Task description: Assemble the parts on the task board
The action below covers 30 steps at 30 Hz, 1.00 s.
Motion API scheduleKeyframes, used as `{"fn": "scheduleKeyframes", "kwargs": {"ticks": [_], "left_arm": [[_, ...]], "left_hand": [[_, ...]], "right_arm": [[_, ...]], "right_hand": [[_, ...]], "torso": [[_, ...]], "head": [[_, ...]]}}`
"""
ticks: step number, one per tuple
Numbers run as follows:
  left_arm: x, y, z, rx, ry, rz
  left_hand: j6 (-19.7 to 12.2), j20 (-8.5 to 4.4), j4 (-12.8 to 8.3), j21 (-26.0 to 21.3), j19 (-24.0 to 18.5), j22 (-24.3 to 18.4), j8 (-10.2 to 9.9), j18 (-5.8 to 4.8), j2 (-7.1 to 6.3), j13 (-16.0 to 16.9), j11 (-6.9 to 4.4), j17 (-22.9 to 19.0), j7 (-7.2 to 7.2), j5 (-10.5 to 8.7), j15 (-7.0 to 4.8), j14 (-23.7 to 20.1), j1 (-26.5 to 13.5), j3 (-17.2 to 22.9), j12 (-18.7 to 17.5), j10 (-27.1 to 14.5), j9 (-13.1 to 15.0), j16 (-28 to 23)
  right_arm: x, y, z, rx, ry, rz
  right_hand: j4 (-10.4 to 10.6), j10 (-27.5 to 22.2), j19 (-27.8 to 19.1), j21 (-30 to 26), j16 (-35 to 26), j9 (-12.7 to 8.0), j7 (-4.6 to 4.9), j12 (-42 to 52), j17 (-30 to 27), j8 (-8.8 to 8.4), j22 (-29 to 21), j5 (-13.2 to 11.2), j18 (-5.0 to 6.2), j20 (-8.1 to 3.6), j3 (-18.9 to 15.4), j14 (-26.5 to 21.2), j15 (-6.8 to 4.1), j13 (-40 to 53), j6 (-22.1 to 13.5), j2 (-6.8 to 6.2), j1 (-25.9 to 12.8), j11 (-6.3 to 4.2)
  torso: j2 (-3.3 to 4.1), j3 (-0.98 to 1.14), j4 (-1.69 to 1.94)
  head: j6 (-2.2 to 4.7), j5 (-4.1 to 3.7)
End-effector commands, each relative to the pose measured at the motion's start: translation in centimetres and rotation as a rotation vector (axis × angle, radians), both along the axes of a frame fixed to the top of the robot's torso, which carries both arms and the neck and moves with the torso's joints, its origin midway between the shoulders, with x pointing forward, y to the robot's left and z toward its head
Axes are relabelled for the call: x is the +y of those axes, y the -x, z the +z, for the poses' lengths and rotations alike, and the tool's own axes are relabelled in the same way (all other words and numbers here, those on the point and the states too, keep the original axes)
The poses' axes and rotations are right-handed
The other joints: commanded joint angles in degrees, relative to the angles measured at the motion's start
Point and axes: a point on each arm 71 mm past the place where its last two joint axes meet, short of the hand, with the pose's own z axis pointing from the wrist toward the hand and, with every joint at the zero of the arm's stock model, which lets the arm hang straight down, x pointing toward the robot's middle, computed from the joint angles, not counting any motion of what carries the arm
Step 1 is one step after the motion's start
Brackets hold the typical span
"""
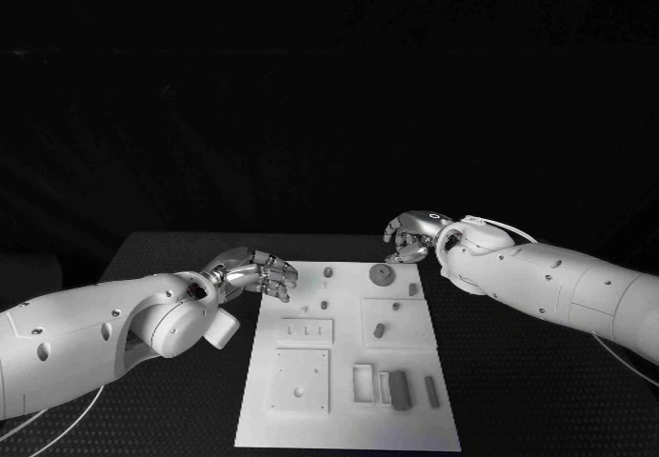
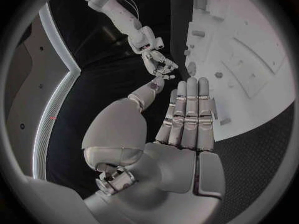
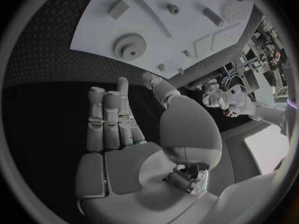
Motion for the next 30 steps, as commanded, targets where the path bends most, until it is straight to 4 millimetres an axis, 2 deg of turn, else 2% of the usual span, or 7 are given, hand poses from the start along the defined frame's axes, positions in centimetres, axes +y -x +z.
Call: {"fn": "scheduleKeyframes", "kwargs": {"ticks": [1, 4, 6, 9, 15, 20, 30], "left_arm": [[-0.3, 0.0, 0.2, -0.014, 0.016, -0.031], [-0.4, -0.1, 0.2, -0.015, 0.017, -0.032], [-0.4, -0.1, 0.2, -0.014, 0.017, -0.033], [-0.5, -0.1, 0.2, -0.014, 0.017, -0.036], [-0.7, -0.1, 0.2, -0.013, 0.019, -0.042], [-0.5, -0.1, 0.1, -0.011, 0.016, -0.036], [-0.6, 0.0, 0.1, -0.008, 0.016, -0.042]], "left_hand": [[-0.2, 0.16, 0.3, -0.3, -0.4, 0.1, -0.2, -0.19, -0.10, 0.1, 0.19, 0.1, -0.16, -0.22, 0.14, -0.2, -0.5, 0.0, -0.4, -0.2, 0.1, -0.2], [-0.2, 0.17, 0.3, -0.3, -0.4, 0.1, -0.2, -0.19, -0.09, 0.1, 0.20, 0.1, -0.14, -0.22, 0.14, -0.2, -0.6, 0.0, -0.4, -0.2, 0.1, -0.3], [-0.2, 0.17, 0.3, -0.3, -0.4, 0.1, -0.3, -0.19, -0.08, 0.1, 0.20, 0.1, -0.14, -0.22, 0.14, -0.2, -0.6, 0.0, -0.4, -0.2, 0.1, -0.3], [-0.2, 0.17, 0.3, -0.3, -0.4, 0.1, -0.3, -0.19, -0.07, 0.1, 0.21, 0.1, -0.12, -0.22, 0.15, -0.2, -0.6, 0.0, -0.4, -0.3, 0.1, -0.3], [-0.2, 0.17, 0.3, -0.4, -0.4, 0.1, -0.3, -0.19, -0.06, 0.1, 0.22, 0.2, -0.10, -0.22, 0.15, -0.2, -0.6, 0.0, -0.5, -0.3, 0.1, -0.3], [-0.2, 0.17, 0.3, -0.4, -0.4, 0.1, -0.3, -0.19, -0.05, 0.2, 0.23, 0.2, -0.08, -0.22, 0.15, -0.2, -0.6, 0.0, -0.5, -0.3, 0.1, -0.3], [-0.2, 0.17, 0.3, -0.4, -0.4, 0.1, -0.3, -0.18, -0.03, 0.2, 0.24, 0.2, -0.07, -0.22, 0.15, -0.2, -0.6, 0.0, -0.5, -0.3, 0.1, -0.4]], "right_arm": [[-0.4, -0.1, -1.0, 0.072, 0.035, 0.012], [-0.5, -0.1, -1.8, 0.085, 0.046, 0.006], [-0.4, -0.1, -2.3, 0.085, 0.054, 0.005], [-0.2, -0.3, -3.0, 0.089, 0.057, 0.001], [0.2, -0.1, -3.8, 0.092, 0.053, 0.004], [0.4, -0.1, -3.8, 0.078, 0.052, 0.004], [0.7, -0.2, -4.1, 0.074, 0.068, 0.001]], "right_hand": [[0.2, -3.4, 0.4, 2.2, 3.2, 0.0, -0.32, 9.7, 1.4, 0.05, 1.4, 0.2, 2.04, -0.70, -0.1, -0.1, -0.04, 12.0, 0.5, 0.30, 0.1, -0.22], [0.4, -4.9, 0.0, 4.7, 7.1, -0.1, -0.06, 16.2, 3.7, -0.08, 1.4, 0.2, 2.04, -1.07, 0.2, -0.5, -0.53, 18.4, 0.5, 0.18, -0.1, -0.12], [0.4, -5.8, -0.3, 6.1, 9.1, -0.1, -0.23, 19.8, 5.1, -0.21, 1.4, 0.2, 2.04, -1.24, 0.3, -1.2, -0.30, 21.2, 0.3, 0.22, -0.1, -0.22], [0.5, -6.6, -0.8, 7.0, 10.8, -0.1, -0.16, 22.7, 6.4, -0.26, 1.3, 0.2, 2.04, -1.30, 0.6, -1.7, -0.23, 23.0, 0.2, 0.18, -0.3, -0.15], [0.6, -7.2, -1.4, 8.2, 13.2, 0.1, -0.12, 28.5, 7.9, -0.06, 1.2, 0.1, 2.04, -1.33, 0.7, -2.0, -0.09, 25.7, 0.3, 0.35, -0.5, -0.08], [0.4, -7.5, -1.5, 8.9, 14.1, 0.4, -0.13, 30.6, 8.4, 0.64, 1.2, 0.1, 2.04, -1.43, 0.7, -1.9, -0.09, 26.2, 1.6, 0.97, -0.5, -0.10], [-0.4, -7.4, -1.5, 9.8, 15.6, 1.2, -0.23, 33.9, 8.9, 2.41, 1.2, 0.2, 2.04, -1.61, 1.0, -1.7, -0.08, 26.4, 5.6, 2.95, -0.3, -0.15]], "torso": [[-0.01, -0.02, 0.06], [0.00, -0.07, 0.02], [0.06, -0.03, 0.02], [0.08, 0.00, 0.01], [0.05, -0.15, 0.11], [0.06, -0.12, -0.11], [0.01, -0.12, -0.07]], "head": [[-0.35, -0.22], [-0.44, -0.16], [-0.48, -0.18], [-0.58, -0.11], [-0.86, -0.19], [-1.23, 0.26], [-1.73, 0.69]]}}
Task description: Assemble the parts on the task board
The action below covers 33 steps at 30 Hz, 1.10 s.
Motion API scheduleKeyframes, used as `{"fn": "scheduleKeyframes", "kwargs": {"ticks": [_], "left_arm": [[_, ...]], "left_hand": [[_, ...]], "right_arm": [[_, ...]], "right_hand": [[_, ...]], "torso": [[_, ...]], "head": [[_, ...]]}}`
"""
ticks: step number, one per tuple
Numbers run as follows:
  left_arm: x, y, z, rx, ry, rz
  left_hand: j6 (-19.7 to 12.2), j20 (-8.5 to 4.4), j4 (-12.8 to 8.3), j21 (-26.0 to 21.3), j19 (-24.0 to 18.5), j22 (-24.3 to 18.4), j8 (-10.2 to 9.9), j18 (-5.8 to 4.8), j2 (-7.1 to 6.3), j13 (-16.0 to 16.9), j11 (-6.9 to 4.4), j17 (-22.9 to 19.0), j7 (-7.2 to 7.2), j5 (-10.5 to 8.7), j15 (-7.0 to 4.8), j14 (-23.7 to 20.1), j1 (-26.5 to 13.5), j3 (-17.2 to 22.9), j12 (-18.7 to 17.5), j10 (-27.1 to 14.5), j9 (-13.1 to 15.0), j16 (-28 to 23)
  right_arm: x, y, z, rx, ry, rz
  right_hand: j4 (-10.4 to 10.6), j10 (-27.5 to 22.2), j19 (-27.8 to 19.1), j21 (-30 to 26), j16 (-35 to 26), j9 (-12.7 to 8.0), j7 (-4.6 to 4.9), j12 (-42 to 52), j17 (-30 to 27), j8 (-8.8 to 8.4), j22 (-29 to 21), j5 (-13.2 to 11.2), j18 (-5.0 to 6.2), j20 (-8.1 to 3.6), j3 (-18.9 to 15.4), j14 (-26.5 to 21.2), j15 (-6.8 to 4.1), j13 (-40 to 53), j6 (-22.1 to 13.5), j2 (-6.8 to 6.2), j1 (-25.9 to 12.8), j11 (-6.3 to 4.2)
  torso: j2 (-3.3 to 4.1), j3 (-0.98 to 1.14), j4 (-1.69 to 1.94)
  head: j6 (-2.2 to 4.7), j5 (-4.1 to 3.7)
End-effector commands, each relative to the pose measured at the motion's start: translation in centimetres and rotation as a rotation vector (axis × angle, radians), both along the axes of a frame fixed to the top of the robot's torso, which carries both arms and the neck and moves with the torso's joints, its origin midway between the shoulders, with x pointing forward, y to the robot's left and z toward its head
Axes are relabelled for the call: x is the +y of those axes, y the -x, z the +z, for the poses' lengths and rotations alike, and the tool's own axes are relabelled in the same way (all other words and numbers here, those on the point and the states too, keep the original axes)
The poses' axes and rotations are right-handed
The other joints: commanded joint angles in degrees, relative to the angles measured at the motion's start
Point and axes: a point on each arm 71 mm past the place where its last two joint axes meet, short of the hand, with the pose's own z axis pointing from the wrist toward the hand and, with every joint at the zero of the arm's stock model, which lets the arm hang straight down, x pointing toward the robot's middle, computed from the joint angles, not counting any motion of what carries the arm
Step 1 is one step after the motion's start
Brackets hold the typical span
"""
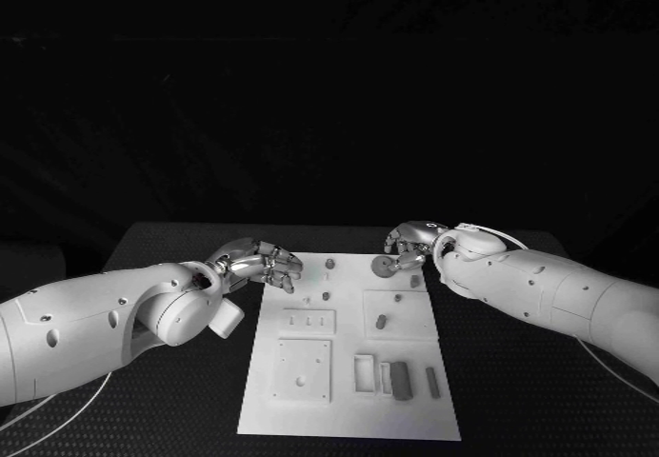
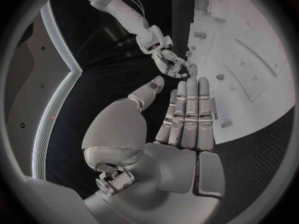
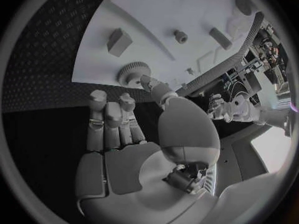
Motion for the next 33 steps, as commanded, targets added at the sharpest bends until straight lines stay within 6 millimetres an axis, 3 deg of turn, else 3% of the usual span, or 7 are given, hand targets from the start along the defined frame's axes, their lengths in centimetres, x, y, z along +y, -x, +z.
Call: {"fn": "scheduleKeyframes", "kwargs": {"ticks": [1, 6, 11, 25, 33], "left_arm": [[-0.2, 0.1, 0.2, -0.006, 0.009, -0.022], [-0.2, 0.1, 0.2, -0.005, 0.009, -0.022], [-0.1, 0.2, 0.2, -0.004, 0.008, -0.019], [-0.3, 0.3, 0.2, 0.001, 0.008, -0.026], [-0.3, 0.3, 0.2, 0.000, 0.008, -0.026]], "left_hand": [[-0.2, 0.17, 0.3, -0.4, -0.4, 0.1, -0.3, -0.18, -0.03, 0.1, 0.25, 0.1, -0.07, -0.22, 0.16, -0.1, -0.6, 0.0, -0.3, -0.3, 0.1, -0.4], [-0.3, 0.18, 0.3, -0.4, -0.4, 0.1, -0.3, -0.18, -0.03, 0.1, 0.25, 0.1, -0.06, -0.22, 0.16, -0.1, -0.6, 0.0, -0.3, -0.3, 0.1, -0.4], [-0.3, 0.18, 0.3, -0.4, -0.4, 0.1, -0.3, -0.18, -0.04, 0.1, 0.25, 0.2, -0.05, -0.22, 0.16, -0.1, -0.6, 0.0, -0.3, -0.3, 0.1, -0.4], [-0.3, 0.19, 0.3, -0.5, -0.4, 0.1, -0.4, -0.18, -0.10, 0.2, 0.27, 0.2, -0.03, -0.24, 0.17, -0.1, -0.6, -0.1, -0.4, -0.4, 0.1, -0.5], [-0.3, 0.19, 0.3, -0.5, -0.4, 0.1, -0.4, -0.18, -0.09, 0.2, 0.26, 0.3, -0.03, -0.24, 0.17, -0.1, -0.6, -0.1, -0.4, -0.3, 0.1, -0.5]], "right_arm": [[0.3, 0.1, -0.3, -0.007, 0.025, 0.016], [0.5, 0.3, -1.2, 0.004, 0.032, 0.019], [0.5, 0.2, -1.3, 0.004, 0.035, 0.014], [1.1, 0.2, -1.8, -0.001, 0.062, 0.002], [1.5, 0.4, -2.2, -0.009, 0.098, -0.017]], "right_hand": [[-0.5, -0.3, -0.1, 0.5, 0.4, 0.3, 2.16, 0.6, 0.1, 0.68, 1.2, 0.2, 2.14, -0.34, 0.2, 0.1, -0.11, -0.1, 3.9, 0.88, 0.1, -0.12], [-1.2, -0.4, -0.1, 0.8, 0.6, 0.8, 1.53, 1.2, 0.0, 1.45, 1.2, 0.2, 2.14, -0.40, 0.3, 0.2, -0.61, -0.6, 5.9, 1.53, 0.2, -0.70], [-1.2, -0.4, -0.2, 0.9, 0.6, 0.8, 1.52, 1.3, 0.0, 1.35, 1.2, 0.2, 2.14, -0.40, 0.3, 0.2, -0.66, -0.7, 5.8, 1.49, 0.1, -0.73], [-1.5, -0.3, 0.1, 1.3, 1.0, 0.8, 1.71, 2.0, 0.1, 0.69, 1.2, 0.2, 2.14, -0.53, 0.3, 0.4, -0.53, -1.2, 5.3, 1.61, -0.2, -0.56], [-0.1, -0.3, 0.3, 1.6, 1.4, 1.1, 1.51, 2.6, 0.7, 0.70, 1.1, 0.2, 2.14, -0.64, 0.1, 1.0, -0.69, -1.8, 5.9, 0.39, -2.1, -0.75]], "torso": [[-0.01, 0.02, 0.00], [0.03, 0.01, 0.12], [0.11, 0.05, 0.09], [-0.03, 0.09, -0.04], [-0.01, 0.10, -0.02]], "head": [[-0.18, 0.15], [-0.39, 0.25], [-0.58, 0.69], [-1.02, 0.76], [-1.22, 0.69]]}}
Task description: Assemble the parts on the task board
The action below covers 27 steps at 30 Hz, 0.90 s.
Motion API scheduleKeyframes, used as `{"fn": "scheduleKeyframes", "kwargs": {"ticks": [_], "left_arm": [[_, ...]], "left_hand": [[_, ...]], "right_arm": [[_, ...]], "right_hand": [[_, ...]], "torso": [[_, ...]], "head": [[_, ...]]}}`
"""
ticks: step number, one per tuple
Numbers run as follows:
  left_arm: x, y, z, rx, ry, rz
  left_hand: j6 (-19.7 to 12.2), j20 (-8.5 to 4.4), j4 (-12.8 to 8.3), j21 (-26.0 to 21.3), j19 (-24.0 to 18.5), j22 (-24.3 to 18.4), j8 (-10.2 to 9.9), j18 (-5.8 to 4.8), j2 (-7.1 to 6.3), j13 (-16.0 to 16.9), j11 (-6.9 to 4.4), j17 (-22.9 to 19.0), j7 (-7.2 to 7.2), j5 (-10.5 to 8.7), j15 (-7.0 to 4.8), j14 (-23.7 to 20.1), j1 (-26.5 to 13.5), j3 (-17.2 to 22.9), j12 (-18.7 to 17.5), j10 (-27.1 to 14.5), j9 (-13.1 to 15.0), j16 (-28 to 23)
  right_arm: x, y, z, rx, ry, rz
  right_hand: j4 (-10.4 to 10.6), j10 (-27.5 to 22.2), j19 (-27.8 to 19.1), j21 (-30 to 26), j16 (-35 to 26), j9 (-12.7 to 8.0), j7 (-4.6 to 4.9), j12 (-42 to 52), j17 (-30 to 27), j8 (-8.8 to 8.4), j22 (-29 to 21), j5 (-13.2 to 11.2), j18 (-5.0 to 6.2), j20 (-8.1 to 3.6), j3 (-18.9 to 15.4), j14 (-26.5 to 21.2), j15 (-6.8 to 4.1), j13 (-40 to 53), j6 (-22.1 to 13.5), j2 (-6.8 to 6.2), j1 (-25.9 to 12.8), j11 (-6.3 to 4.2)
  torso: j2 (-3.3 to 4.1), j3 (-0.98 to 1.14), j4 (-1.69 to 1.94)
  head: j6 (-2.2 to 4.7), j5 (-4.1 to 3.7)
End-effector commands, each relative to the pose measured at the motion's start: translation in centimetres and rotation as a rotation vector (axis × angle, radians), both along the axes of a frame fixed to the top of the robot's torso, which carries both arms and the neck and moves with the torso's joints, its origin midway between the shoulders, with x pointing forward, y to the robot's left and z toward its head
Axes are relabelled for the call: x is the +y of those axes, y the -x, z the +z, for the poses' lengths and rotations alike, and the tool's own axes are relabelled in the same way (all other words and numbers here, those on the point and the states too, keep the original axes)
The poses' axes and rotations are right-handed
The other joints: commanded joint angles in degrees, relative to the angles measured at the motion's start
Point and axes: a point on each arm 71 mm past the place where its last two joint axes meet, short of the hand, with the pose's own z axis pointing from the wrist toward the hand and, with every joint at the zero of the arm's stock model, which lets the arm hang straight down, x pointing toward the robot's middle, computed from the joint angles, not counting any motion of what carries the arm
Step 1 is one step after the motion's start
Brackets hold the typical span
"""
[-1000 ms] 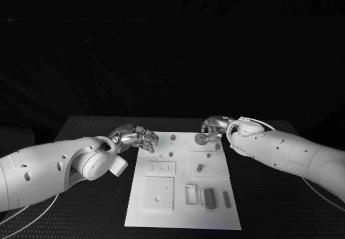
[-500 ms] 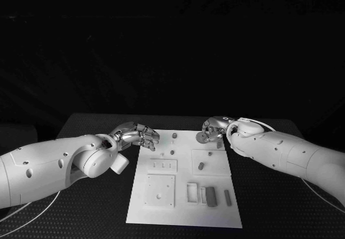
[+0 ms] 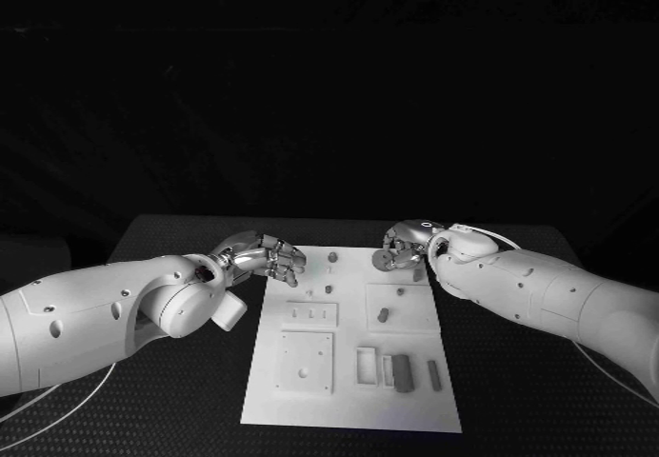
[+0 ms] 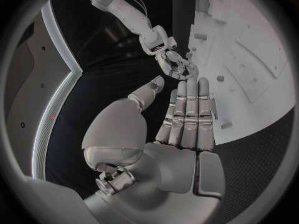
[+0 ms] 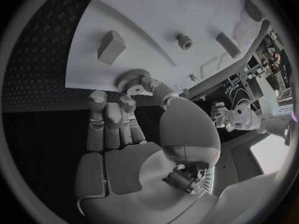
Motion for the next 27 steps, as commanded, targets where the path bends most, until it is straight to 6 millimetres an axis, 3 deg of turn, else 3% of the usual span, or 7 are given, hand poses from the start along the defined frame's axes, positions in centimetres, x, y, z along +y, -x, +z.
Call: {"fn": "scheduleKeyframes", "kwargs": {"ticks": [1, 18, 27], "left_arm": [[-0.3, 0.0, 0.1, -0.003, 0.006, -0.020], [-0.3, 0.1, 0.1, -0.002, 0.004, -0.018], [-0.4, 0.1, 0.1, -0.003, 0.002, -0.019]], "left_hand": [[-0.3, -0.01, 0.3, -0.2, -0.2, 0.1, -0.4, -0.18, -0.09, 0.1, 0.06, 0.1, -0.05, -0.24, 0.17, -0.1, -0.6, -0.1, -0.4, -0.1, 0.1, -0.3], [-0.3, -0.02, 0.3, -0.3, -0.2, 0.1, -0.4, -0.16, -0.07, 0.2, 0.05, 0.2, -0.05, -0.24, 0.16, -0.1, -0.6, 0.0, -0.4, -0.1, 0.1, -0.4], [-0.3, -0.02, 0.3, -0.3, -0.2, 0.1, -0.4, -0.16, -0.05, 0.2, 0.05, 0.2, -0.05, -0.23, 0.16, -0.1, -0.5, 0.0, -0.4, -0.1, 0.1, -0.4]], "right_arm": [[0.1, 0.3, -0.9, 0.013, 0.053, -0.016], [0.8, 0.6, -1.6, -0.027, 0.109, -0.017], [1.3, 1.1, -3.0, -0.003, 0.129, -0.001]], "right_hand": [[0.4, 0.0, 0.2, 0.3, 0.2, 0.1, 1.81, 0.4, 0.1, 0.07, 1.1, 0.2, 2.14, -0.22, 0.0, 0.3, -0.04, -0.1, 5.7, -0.17, -0.7, -0.34], [1.1, 0.2, 0.4, 0.6, 0.5, 0.9, 1.06, 1.0, 0.8, 0.87, 1.1, 0.2, 2.14, -0.59, 0.7, 1.1, -0.60, -0.9, 7.8, 0.03, -0.9, -1.04], [1.0, 0.4, 0.4, 0.7, 0.5, 1.1, 0.89, 1.1, 0.5, 0.92, 1.1, 0.1, 2.14, -0.60, 0.5, 1.0, -0.78, -1.3, 8.1, -0.03, -1.1, -1.21]], "torso": [[0.02, 0.02, -0.03], [0.04, 0.11, -0.01], [0.06, 0.12, -0.01]], "head": [[-0.07, 0.02], [-0.09, -0.29], [-0.19, -0.48]]}}
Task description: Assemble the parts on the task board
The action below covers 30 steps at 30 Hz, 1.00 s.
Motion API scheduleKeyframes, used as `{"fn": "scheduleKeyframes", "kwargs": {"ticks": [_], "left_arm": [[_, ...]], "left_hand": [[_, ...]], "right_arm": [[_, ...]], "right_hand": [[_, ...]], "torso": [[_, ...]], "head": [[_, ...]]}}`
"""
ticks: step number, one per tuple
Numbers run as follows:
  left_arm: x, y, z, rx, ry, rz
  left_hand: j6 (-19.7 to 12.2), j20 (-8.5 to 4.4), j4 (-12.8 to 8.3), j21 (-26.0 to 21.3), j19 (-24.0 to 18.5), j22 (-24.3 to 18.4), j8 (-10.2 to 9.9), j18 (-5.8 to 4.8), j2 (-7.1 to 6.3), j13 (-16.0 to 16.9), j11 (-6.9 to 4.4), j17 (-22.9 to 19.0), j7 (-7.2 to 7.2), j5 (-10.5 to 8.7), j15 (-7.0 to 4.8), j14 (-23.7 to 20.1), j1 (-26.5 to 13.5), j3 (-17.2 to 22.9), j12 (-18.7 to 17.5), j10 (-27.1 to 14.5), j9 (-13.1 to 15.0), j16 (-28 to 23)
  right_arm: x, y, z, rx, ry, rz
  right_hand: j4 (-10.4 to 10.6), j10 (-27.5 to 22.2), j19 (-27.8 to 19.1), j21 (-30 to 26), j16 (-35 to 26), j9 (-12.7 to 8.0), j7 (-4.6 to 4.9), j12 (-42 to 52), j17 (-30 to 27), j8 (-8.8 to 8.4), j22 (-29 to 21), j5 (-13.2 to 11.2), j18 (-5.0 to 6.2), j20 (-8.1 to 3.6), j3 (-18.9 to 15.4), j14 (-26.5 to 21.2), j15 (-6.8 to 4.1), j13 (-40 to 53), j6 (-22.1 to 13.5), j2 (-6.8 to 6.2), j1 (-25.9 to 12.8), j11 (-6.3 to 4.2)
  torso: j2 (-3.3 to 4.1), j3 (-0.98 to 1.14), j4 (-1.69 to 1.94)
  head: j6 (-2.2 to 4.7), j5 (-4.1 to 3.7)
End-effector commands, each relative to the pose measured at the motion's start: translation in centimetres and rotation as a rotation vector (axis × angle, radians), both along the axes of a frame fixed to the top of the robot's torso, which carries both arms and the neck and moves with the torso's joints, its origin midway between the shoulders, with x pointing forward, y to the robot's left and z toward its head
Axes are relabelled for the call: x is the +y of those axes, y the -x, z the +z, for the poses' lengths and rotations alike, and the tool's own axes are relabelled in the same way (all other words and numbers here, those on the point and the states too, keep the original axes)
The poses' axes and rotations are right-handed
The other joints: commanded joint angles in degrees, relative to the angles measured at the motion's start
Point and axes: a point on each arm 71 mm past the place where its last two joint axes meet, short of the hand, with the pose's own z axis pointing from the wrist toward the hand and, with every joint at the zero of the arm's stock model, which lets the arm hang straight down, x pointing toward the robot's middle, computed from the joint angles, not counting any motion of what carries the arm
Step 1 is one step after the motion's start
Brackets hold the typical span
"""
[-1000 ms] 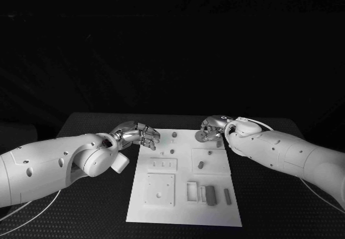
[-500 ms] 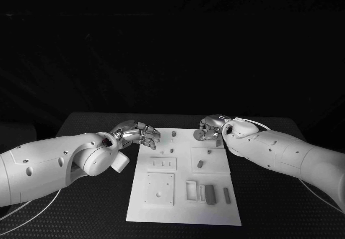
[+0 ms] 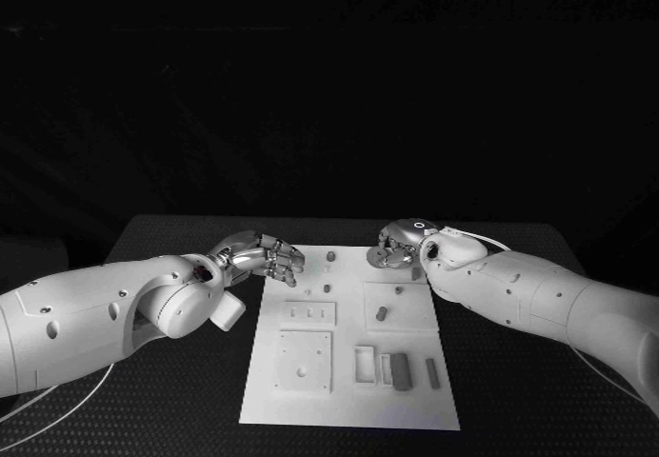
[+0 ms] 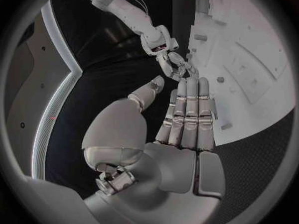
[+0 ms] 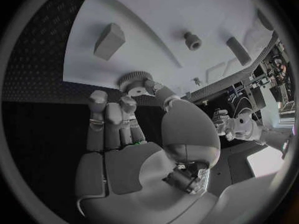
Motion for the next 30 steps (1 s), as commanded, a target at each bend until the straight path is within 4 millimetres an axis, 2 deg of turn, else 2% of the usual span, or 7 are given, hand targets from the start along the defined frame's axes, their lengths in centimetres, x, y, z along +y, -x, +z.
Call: {"fn": "scheduleKeyframes", "kwargs": {"ticks": [1, 8, 12, 16, 23, 27, 30], "left_arm": [[-0.2, 0.1, 0.1, -0.005, 0.002, -0.015], [-0.3, 0.0, 0.1, -0.004, 0.001, -0.015], [-0.2, 0.1, 0.1, -0.004, 0.001, -0.014], [-0.2, 0.1, 0.1, -0.004, 0.000, -0.013], [0.1, 0.0, 0.1, -0.006, -0.002, -0.003], [0.2, 0.0, 0.2, -0.009, -0.002, 0.001], [0.4, 0.0, 0.2, -0.013, -0.006, 0.003]], "left_hand": [[-0.3, -0.02, 0.3, -0.3, -0.2, 0.1, -0.4, -0.16, -0.04, 0.1, 0.05, 0.1, -0.05, -0.23, 0.16, -0.1, -0.5, 0.0, -0.2, -0.1, 0.1, -0.4], [-0.3, -0.01, 0.3, -0.3, -0.2, 0.1, -0.4, -0.16, -0.02, 0.1, 0.06, 0.1, -0.05, -0.23, 0.16, 0.0, -0.5, 0.0, -0.2, -0.1, 0.1, -0.4], [-0.3, -0.02, 0.3, -0.3, -0.2, 0.1, -0.4, -0.16, 0.00, 0.1, 0.06, 0.1, -0.05, -0.23, 0.16, 0.0, -0.5, 0.0, -0.2, -0.1, 0.1, -0.4], [-0.3, -0.01, 0.3, -0.3, -0.2, 0.1, -0.4, -0.16, 0.01, 0.1, 0.06, 0.1, -0.04, -0.23, 0.16, 0.0, -0.5, 0.0, -0.2, -0.2, 0.1, -0.5], [-0.3, -0.01, 0.3, -0.3, -0.2, 0.1, -0.4, -0.16, 0.03, 0.1, 0.06, 0.2, -0.04, -0.23, 0.16, 0.0, -0.5, 0.0, -0.2, -0.1, 0.1, -0.5], [-0.3, -0.01, 0.3, -0.3, -0.2, 0.1, -0.4, -0.16, 0.03, 0.1, 0.06, 0.2, -0.04, -0.23, 0.15, 0.0, -0.5, 0.0, -0.2, -0.1, 0.1, -0.5], [-0.3, -0.02, 0.3, -0.3, -0.1, 0.1, -0.4, -0.15, 0.03, 0.2, 0.05, 0.2, -0.05, -0.23, 0.15, 0.0, -0.5, 0.0, -0.2, -0.1, 0.1, -0.5]], "right_arm": [[0.1, 0.9, -2.6, 0.079, 0.074, 0.005], [0.0, 1.1, -3.3, 0.137, 0.071, 0.014], [0.0, 1.1, -3.3, 0.135, 0.066, 0.023], [-0.1, 1.2, -3.4, 0.146, 0.065, 0.029], [-0.3, 1.7, -3.1, 0.137, 0.042, 0.046], [-0.4, 1.5, -1.7, 0.076, 0.019, 0.058], [-0.2, 1.3, -0.5, 0.027, 0.008, 0.065]], "right_hand": [[-0.1, 0.0, 0.0, 0.4, 0.3, 0.1, 1.19, 0.2, -0.2, 0.33, 1.1, 0.1, 2.18, -0.40, 0.1, 0.2, -0.05, -0.1, 7.8, 0.33, -0.4, -0.40], [0.8, -0.5, -0.5, 0.0, -0.1, 0.0, 1.41, 0.0, -1.5, -0.38, 1.0, 0.2, 2.18, -0.23, 0.1, -1.0, 0.05, -0.7, 7.2, 0.17, -1.5, -0.21], [1.1, -1.0, -0.9, -0.2, -0.2, 0.0, 1.62, 0.0, -1.5, -0.83, 0.9, 0.2, 2.18, -0.13, 0.3, -1.4, 0.25, -0.9, 6.7, 0.57, -1.7, 0.00], [0.5, -1.1, -1.1, -0.2, -0.1, 0.3, 1.42, 0.2, -1.5, -0.48, 1.0, 0.1, 2.18, -0.07, 0.4, -1.5, 0.21, -1.1, 7.6, 1.52, -1.2, -0.15], [-0.5, -0.9, -1.2, 0.0, -0.1, 0.6, 0.82, 0.5, -1.6, -0.05, 1.1, 0.2, 2.18, 0.10, 0.3, -1.6, -0.20, -1.7, 9.4, 4.20, -1.1, -0.69], [-1.2, -0.4, -0.9, 0.2, 0.0, 0.7, 0.52, 0.7, -1.7, 0.09, 1.1, 0.2, 2.18, 0.10, 0.2, -1.2, -0.44, -2.1, 10.2, 5.03, -1.2, -0.98], [-1.3, -0.2, -0.7, 0.4, 0.0, 0.7, 0.38, 0.7, -1.4, 0.14, 1.0, 0.2, 2.18, 0.07, 0.1, -0.7, -0.56, -2.3, 10.6, 5.03, -1.5, -1.11]], "torso": [[0.05, 0.04, 0.01], [0.02, 0.03, 0.06], [0.01, 0.05, -0.01], [0.01, 0.05, 0.03], [-0.04, 0.04, -0.03], [0.04, 0.05, 0.03], [0.04, 0.06, 0.01]], "head": [[-0.07, -0.06], [-0.18, -0.08], [-0.19, 0.00], [-0.22, -0.11], [-0.23, -0.10], [-0.09, -0.22], [-0.13, -0.29]]}}
